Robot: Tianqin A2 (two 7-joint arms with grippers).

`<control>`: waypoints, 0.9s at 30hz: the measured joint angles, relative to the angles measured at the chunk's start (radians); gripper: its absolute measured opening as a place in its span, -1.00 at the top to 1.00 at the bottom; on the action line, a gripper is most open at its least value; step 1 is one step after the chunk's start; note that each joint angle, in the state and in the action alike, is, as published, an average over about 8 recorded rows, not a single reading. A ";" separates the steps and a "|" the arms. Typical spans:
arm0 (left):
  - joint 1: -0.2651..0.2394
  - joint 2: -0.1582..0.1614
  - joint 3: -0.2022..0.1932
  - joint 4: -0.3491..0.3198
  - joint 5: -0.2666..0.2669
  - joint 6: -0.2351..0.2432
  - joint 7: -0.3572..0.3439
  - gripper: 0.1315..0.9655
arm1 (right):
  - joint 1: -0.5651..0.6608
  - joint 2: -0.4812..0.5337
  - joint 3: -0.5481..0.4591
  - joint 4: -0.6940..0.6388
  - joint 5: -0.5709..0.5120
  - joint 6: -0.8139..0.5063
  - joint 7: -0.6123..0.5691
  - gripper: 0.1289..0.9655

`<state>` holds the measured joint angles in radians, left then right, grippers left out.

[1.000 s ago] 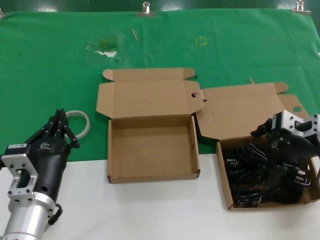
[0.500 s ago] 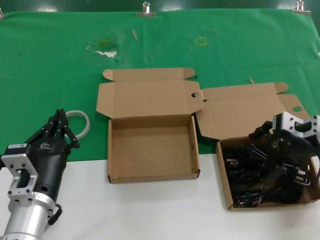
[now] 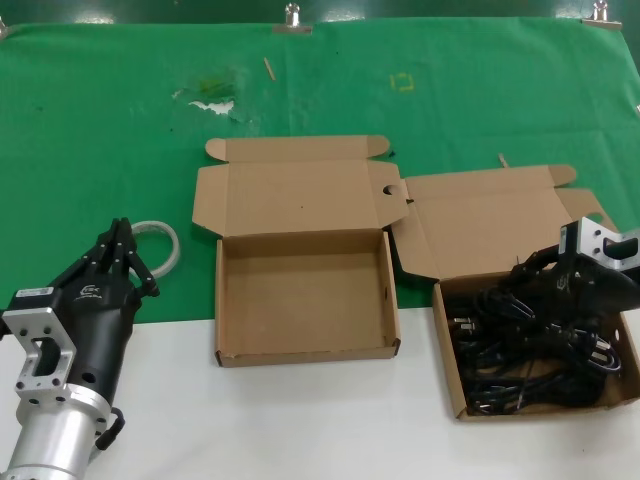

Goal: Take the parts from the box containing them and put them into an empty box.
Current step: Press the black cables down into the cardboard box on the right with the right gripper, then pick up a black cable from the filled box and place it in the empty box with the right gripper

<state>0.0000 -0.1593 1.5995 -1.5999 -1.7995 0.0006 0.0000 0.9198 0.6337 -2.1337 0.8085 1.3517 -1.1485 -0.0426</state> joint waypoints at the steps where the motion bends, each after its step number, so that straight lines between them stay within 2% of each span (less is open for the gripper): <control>1: 0.000 0.000 0.000 0.000 0.000 0.000 0.000 0.94 | -0.001 0.001 0.001 0.001 0.001 0.001 -0.001 -0.09; 3: 0.000 0.000 0.000 0.000 0.000 0.000 0.000 0.94 | -0.004 0.003 0.002 0.003 0.002 0.003 -0.004 -0.03; 11: 0.000 0.000 0.000 0.000 0.000 0.000 0.000 0.94 | -0.012 0.004 0.007 0.009 0.005 0.015 -0.018 0.45; 20: 0.000 0.000 0.000 0.000 0.000 0.000 0.000 0.94 | -0.015 0.010 0.011 0.022 0.008 0.018 -0.025 0.77; 27: 0.000 0.000 0.000 0.000 0.000 0.000 0.000 0.94 | -0.036 0.046 0.017 0.106 0.029 -0.022 -0.004 0.81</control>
<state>0.0000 -0.1593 1.5995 -1.5999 -1.7995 0.0006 0.0000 0.8834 0.6793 -2.1163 0.9149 1.3803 -1.1705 -0.0471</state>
